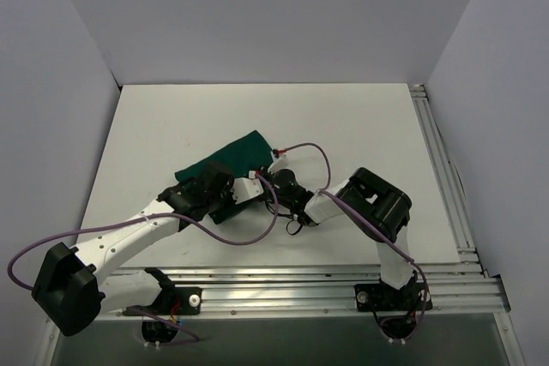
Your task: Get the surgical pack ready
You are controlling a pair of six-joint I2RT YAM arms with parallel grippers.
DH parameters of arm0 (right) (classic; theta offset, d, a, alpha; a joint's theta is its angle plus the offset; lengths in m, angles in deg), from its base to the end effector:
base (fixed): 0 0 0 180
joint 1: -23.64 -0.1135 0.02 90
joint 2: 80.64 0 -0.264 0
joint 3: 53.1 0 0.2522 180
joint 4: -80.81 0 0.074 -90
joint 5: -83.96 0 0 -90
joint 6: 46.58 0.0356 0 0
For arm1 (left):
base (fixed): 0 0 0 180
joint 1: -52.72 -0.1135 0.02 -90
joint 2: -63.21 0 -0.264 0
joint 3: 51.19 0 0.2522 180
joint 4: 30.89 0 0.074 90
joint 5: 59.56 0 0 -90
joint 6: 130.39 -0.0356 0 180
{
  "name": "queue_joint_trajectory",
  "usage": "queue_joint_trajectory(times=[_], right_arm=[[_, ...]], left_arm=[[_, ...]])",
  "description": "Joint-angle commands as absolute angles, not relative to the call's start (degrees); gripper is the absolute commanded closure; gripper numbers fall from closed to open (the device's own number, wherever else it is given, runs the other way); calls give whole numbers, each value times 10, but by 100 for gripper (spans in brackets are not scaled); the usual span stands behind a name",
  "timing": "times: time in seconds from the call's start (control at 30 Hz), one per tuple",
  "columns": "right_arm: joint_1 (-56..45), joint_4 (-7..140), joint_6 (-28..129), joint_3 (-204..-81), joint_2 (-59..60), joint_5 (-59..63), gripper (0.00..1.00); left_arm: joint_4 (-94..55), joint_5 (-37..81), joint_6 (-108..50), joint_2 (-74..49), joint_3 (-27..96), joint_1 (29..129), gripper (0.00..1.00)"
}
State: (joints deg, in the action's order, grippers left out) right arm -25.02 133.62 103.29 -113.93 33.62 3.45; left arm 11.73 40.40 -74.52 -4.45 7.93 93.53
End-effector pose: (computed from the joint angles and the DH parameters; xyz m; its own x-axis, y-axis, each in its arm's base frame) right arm 0.2518 0.2951 0.1505 -0.7382 0.4523 -0.5004 -0.4202 0.2719 0.8657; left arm 0.1837 -0.1505 0.2353 -0.1729 0.8794 -0.4435 0.7956 0.3901 0.4634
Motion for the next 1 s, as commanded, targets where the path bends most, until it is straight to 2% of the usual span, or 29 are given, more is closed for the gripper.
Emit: queue_joint_trajectory(times=[0.0,0.47,0.5,0.57,0.6,0.63,0.7,0.83,0.97], right_arm=[[-232,1382,1027,-1120,324,-50,100],[-218,1387,1011,-1090,308,-92,100],[-216,1389,1012,-1097,311,-84,100],[-218,1393,1013,-1099,313,-72,100],[-221,1393,1013,-1099,313,-70,100],[-222,1392,1015,-1098,313,-70,100],[-224,1392,1019,-1094,312,-67,100],[-224,1396,1028,-1090,316,-67,100],[-226,1409,1039,-1091,323,-46,100]], left_arm=[[105,387,-755,-24,78,936,98],[127,364,-766,-32,74,934,98],[128,361,-768,-32,76,935,94],[142,348,-766,-32,83,935,64],[148,339,-762,-32,99,935,39],[163,316,-749,-30,111,935,32],[183,304,-741,-30,147,934,22],[181,267,-740,-47,182,936,10],[110,333,-709,-116,175,935,7]])
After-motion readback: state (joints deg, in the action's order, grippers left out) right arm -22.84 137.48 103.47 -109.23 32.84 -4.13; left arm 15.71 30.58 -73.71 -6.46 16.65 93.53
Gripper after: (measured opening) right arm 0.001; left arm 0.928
